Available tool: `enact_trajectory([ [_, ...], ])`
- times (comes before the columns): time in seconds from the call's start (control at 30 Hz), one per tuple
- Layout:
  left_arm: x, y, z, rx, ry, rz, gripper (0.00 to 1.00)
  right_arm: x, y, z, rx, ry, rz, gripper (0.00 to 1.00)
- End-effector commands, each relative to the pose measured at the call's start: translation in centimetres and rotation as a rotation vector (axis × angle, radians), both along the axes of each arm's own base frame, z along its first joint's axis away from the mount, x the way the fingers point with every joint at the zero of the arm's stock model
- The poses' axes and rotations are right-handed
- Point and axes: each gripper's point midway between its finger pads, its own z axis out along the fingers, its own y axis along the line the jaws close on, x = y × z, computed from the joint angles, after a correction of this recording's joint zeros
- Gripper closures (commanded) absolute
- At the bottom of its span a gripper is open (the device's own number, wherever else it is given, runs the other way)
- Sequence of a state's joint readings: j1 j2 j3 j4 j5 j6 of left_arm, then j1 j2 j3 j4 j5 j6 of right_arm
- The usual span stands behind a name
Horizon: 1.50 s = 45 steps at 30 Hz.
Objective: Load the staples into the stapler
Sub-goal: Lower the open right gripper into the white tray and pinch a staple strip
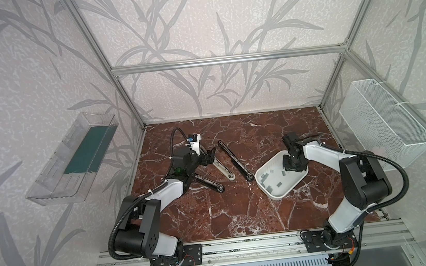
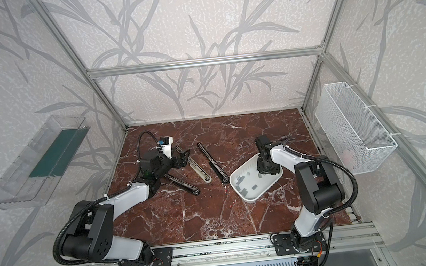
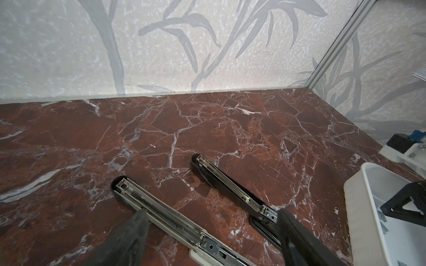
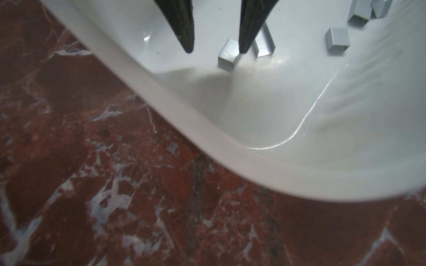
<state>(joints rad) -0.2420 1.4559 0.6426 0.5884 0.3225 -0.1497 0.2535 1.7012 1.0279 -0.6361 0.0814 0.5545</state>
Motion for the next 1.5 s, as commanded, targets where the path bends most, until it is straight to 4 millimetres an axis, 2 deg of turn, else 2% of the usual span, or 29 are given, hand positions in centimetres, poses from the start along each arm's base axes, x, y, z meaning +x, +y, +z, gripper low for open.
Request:
enact_trajectory([
  [0.0,-0.1,-0.2,1.2,0.002,-0.039,-0.021,0.12,0.0,1.0,-0.9,0.063,0.047,-0.116,0.64],
  [0.13,-0.1,-0.3,1.1,0.004,-0.036,-0.026,0.12,0.0,1.7,-1.9,0.105,0.067,-0.161,0.61],
  [0.3,-0.1,-0.2,1.2,0.005,-0.041,-0.022,0.12,0.4,1.1,-1.9,0.080,0.052,-0.194,0.61],
  [0.5,-0.2,-0.2,1.3,0.006,-0.044,-0.023,0.12,0.8,0.9,-1.6,0.050,0.056,-0.169,0.79],
  [0.6,-0.2,-0.3,1.3,0.005,-0.044,-0.026,0.12,0.7,0.9,-1.9,0.047,0.063,-0.164,0.81],
  [0.7,-0.3,-0.3,1.4,0.004,-0.043,-0.027,0.12,0.4,0.7,-1.9,0.023,0.069,-0.156,0.81],
  [0.93,-0.2,-0.3,1.2,0.005,-0.036,-0.029,0.12,0.3,2.0,-0.6,-0.036,0.043,-0.036,0.70],
  [1.0,-0.2,-0.3,1.2,0.005,-0.037,-0.029,0.12,0.1,2.0,-0.7,-0.060,0.056,-0.022,0.71],
  [1.1,-0.2,-0.3,1.3,0.005,-0.038,-0.029,0.12,-0.3,1.7,-1.0,-0.078,0.072,-0.019,0.80],
  [1.47,-0.3,-0.5,1.3,0.005,-0.034,-0.036,0.12,-0.2,1.1,-1.3,-0.116,0.069,-0.014,0.77],
])
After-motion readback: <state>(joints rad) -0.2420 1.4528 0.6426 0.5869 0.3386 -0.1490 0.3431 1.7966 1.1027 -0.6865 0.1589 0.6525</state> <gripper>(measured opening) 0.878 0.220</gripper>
